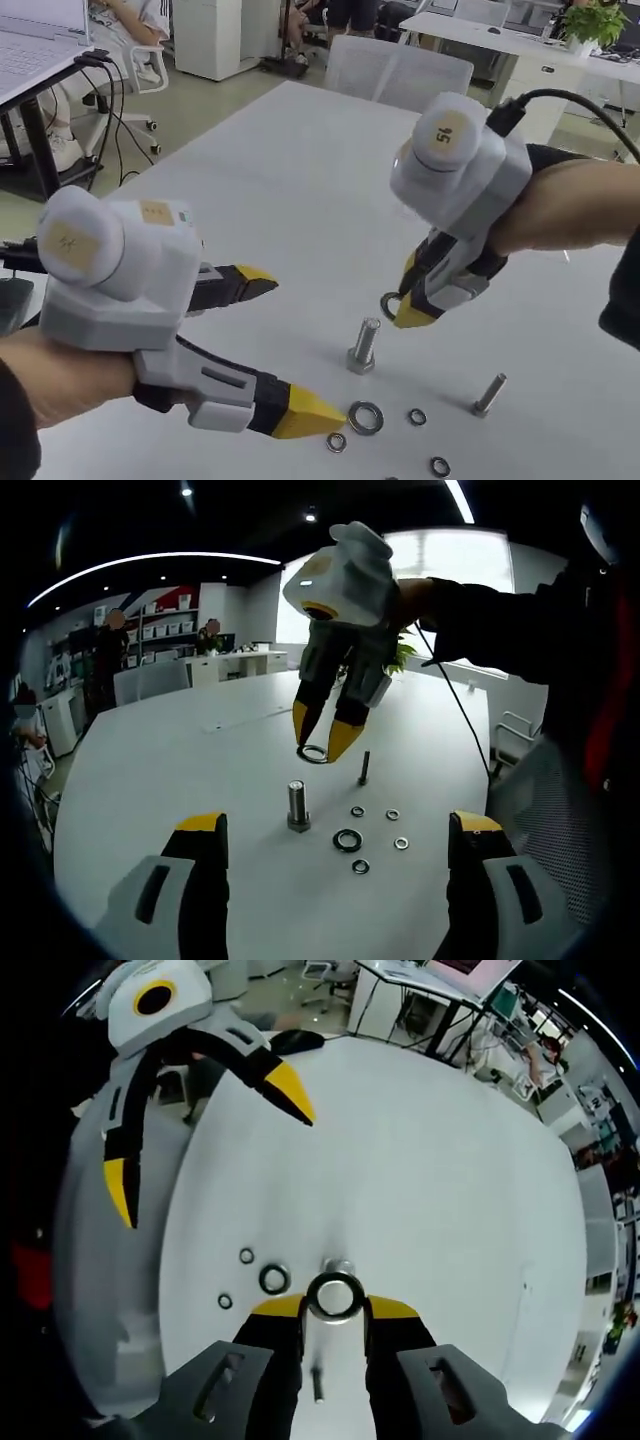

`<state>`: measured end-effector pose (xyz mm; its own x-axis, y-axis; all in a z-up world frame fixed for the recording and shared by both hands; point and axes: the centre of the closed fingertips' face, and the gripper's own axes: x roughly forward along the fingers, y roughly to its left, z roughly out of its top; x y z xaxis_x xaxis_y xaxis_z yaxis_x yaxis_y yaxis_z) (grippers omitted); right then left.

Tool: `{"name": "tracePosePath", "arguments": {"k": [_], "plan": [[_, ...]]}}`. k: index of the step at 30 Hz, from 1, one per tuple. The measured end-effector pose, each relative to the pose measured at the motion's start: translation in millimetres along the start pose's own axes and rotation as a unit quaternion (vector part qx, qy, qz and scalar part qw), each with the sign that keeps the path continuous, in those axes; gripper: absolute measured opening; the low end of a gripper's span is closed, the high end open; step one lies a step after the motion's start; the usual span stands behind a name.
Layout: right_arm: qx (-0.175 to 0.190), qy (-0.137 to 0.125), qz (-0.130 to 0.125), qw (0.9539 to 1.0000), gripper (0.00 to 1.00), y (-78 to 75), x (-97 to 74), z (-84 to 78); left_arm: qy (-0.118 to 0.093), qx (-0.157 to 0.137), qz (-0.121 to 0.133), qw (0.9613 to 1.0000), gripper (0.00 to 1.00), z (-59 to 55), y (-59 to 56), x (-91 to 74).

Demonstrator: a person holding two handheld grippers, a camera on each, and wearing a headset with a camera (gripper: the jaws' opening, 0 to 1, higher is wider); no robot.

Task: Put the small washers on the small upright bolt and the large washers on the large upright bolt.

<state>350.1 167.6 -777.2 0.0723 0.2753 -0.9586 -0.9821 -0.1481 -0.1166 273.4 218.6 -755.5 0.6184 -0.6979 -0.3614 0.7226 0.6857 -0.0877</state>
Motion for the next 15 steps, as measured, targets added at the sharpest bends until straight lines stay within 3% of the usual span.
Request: {"name": "tracePosePath", "arguments": {"k": [15], "plan": [[-0.016,0.025,0.02,0.9994,0.23,-2.8,23.8,2.8,0.002,-0.011,0.001,0.9999,0.91,-8.7,2.3,1.3]]}}
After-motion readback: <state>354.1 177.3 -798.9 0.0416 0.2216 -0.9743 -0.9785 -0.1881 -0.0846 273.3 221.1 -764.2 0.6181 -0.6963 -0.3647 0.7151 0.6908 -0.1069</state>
